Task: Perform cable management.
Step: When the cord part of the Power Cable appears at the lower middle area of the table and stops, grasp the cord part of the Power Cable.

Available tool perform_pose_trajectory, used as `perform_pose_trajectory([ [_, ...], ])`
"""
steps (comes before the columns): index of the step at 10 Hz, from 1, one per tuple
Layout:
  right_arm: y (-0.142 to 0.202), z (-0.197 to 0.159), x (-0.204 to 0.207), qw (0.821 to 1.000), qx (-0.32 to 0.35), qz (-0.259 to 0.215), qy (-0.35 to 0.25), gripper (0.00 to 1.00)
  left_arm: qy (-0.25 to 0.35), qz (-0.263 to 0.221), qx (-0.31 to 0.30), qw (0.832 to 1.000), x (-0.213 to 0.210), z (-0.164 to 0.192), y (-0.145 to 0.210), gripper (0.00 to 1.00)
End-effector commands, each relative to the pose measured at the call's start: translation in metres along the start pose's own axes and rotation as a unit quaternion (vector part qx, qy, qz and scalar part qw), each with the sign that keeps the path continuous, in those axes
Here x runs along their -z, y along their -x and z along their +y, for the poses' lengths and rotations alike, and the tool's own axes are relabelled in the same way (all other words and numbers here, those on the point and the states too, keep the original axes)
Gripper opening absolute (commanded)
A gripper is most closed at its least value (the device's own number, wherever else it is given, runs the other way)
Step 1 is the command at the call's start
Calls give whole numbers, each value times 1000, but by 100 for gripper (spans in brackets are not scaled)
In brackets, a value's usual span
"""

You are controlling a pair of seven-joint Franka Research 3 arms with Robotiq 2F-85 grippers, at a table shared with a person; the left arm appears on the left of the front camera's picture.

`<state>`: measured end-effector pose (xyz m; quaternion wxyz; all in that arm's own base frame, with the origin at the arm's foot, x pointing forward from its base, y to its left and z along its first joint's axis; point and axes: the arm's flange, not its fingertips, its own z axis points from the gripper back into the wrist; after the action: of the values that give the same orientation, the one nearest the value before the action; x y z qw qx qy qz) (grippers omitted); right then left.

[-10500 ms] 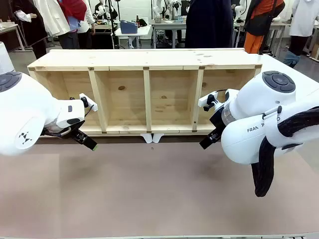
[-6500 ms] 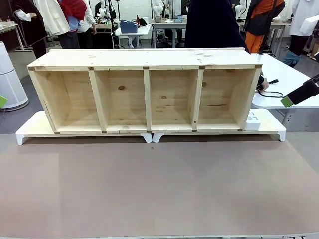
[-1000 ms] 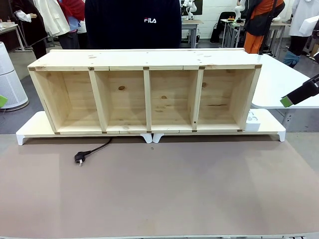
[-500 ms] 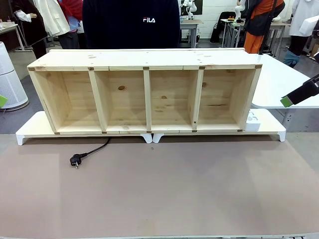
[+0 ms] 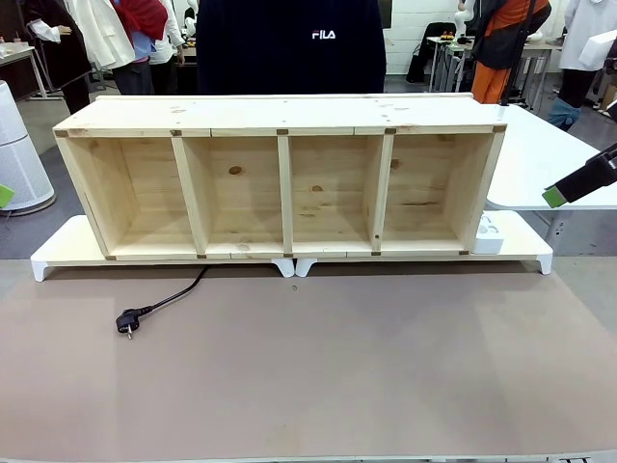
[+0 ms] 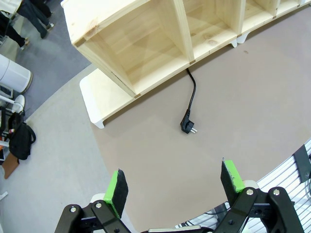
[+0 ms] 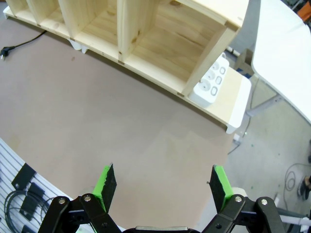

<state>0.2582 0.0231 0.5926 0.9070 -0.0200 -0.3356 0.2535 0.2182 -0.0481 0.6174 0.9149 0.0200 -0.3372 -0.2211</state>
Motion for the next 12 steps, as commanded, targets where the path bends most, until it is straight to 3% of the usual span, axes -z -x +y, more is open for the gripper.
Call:
perform_pose_trajectory([
  [1,-3,0,3,1000,3,-3,1,100,0,-5,-10,1000,2,-1,-2,100],
  [12,0,0,0,1000,0,0,0,100,0,-5,-10,1000,2,-1,-2,100],
])
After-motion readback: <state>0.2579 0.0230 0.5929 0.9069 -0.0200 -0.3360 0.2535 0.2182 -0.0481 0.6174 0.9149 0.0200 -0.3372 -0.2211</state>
